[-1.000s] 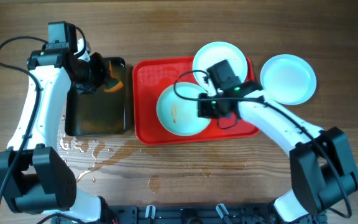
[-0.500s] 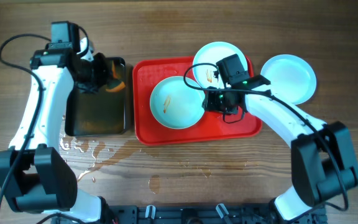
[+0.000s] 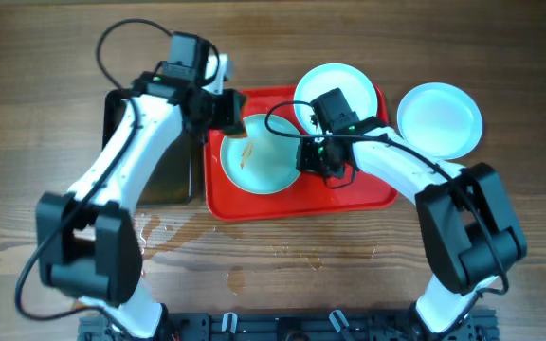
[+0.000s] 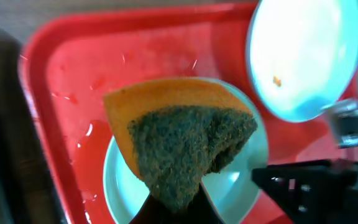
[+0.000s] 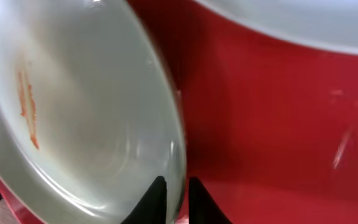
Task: Clean dirty plates on tray and stack at the side
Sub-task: 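Drag the plate toward tray center and bring the sponge over it, then scrub the second plate with the sponge while right gripper holds it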
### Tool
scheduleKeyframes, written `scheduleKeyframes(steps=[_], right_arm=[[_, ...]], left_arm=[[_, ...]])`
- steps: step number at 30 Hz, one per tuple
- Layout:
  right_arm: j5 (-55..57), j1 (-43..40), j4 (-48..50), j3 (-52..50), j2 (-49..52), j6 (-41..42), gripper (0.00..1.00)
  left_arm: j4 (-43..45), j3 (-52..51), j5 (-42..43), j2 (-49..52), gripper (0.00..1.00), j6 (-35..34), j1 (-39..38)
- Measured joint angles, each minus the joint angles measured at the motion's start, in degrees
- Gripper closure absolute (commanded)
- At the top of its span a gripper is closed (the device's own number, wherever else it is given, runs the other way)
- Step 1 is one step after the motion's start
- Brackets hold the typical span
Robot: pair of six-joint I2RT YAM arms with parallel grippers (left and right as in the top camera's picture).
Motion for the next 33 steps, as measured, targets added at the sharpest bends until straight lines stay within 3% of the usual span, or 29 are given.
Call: scheduleKeyframes(steps=[2, 14, 24, 33], right_arm=[[0.0, 0.0, 0.2, 0.0, 0.3, 0.8, 0.96], [0.0, 0.0, 0.3, 0.0, 0.3, 1.5, 0.96], [0.0, 0.0, 0.7, 0.0, 0.4, 1.5, 0.96], [0.1, -0.2, 0.7, 0.0, 0.4, 1.4, 0.95]], left_arm=[[0.0, 0.0, -0.2, 2.8, 0.96, 1.1, -0.8], [-1.0, 0.0, -1.0, 12.0, 0.96, 8.1, -2.1], [-0.9, -4.4, -4.9, 12.5, 0.96, 4.3, -2.7], [-1.3, -5.6, -3.2, 11.9, 0.96, 2.4, -9.6]])
